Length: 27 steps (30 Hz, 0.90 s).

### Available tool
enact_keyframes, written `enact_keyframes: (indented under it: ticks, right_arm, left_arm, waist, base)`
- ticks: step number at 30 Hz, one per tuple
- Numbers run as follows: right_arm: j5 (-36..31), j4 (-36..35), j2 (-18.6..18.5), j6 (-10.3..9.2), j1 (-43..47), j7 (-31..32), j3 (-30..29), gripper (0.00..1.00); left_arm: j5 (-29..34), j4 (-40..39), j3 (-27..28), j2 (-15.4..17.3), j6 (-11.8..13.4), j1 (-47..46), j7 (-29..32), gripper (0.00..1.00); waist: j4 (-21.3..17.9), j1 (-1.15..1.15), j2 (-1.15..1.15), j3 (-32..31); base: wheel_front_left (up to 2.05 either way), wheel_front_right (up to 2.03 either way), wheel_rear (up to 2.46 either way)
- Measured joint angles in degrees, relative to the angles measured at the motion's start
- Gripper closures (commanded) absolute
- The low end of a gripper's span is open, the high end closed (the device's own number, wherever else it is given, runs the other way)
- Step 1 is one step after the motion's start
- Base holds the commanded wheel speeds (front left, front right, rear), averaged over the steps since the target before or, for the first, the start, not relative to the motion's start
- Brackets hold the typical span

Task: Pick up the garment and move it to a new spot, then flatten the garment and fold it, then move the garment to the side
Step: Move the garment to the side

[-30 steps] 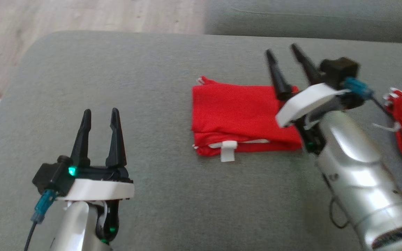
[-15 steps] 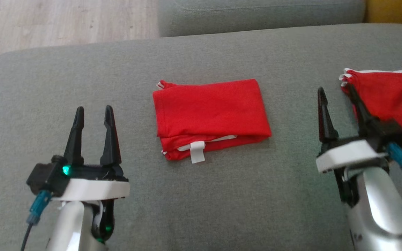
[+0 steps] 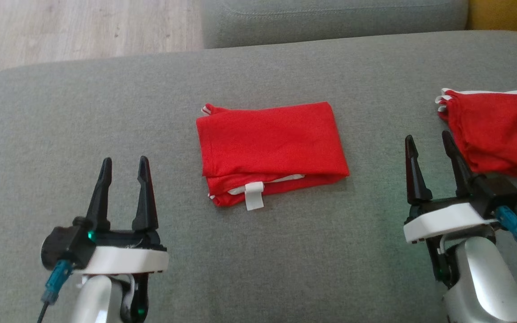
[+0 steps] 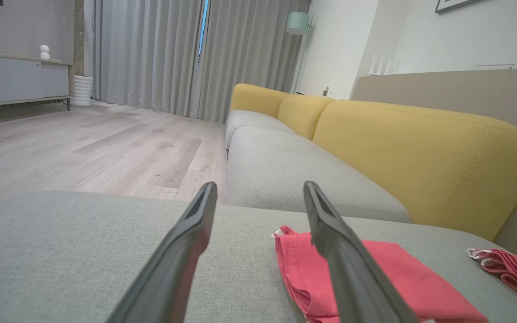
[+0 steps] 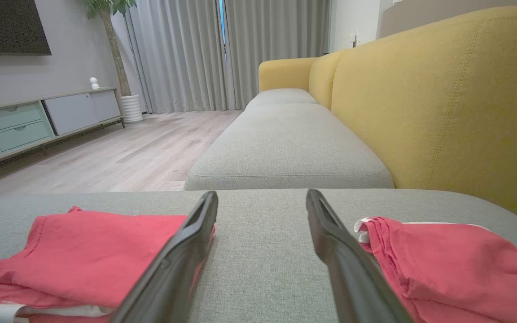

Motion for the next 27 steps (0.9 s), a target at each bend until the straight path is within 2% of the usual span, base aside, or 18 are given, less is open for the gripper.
enact_keyframes:
  ticks: [4, 9, 18, 23, 27]
  right_arm:
    - [-0.51, 1.1, 0.03, 0.0, -0.71, 0.0, -0.26, 0.0]
    - [-0.77, 5.72, 0.02, 0.0, -3.59, 0.96, -0.6, 0.0]
    - [7.16, 17.91, 0.0, 0.0, -11.45, 6.76, 3.35, 0.0]
    - [11.46, 24.9, -0.1, 0.0, -15.89, 8.14, 5.99, 0.0]
    - [12.41, 29.11, -0.65, 0.0, -19.29, 8.37, 8.16, 0.0]
  left_arm:
    - [0.29, 0.15, -0.46, 0.0, 0.0, -0.4, 0.0, 0.0]
    - [0.26, 0.27, -1.99, -0.02, -0.01, -2.26, 0.0, 0.0]
    - [-0.68, 0.78, -4.41, -0.02, -0.01, -4.37, 0.0, 0.0]
    - [-0.66, 0.98, -5.83, -0.07, 0.18, -5.86, 0.0, 0.0]
    - [-0.68, 0.98, -6.23, -0.04, 0.52, -6.17, 0.0, 0.0]
  waist:
    - [0.9, 0.0, 0.0, 0.93]
    - [2.68, 0.0, 0.0, 2.86]
    - [7.21, 0.01, 0.0, 6.53]
    - [9.43, 0.01, 0.0, 8.33]
    - [10.7, 0.0, 0.0, 9.3]
  base:
    - [0.0, 0.0, 0.0]
    - [0.0, 0.0, 0.0]
    - [0.0, 0.0, 0.0]
    - [0.0, 0.0, 0.0]
    - [0.0, 0.0, 0.0]
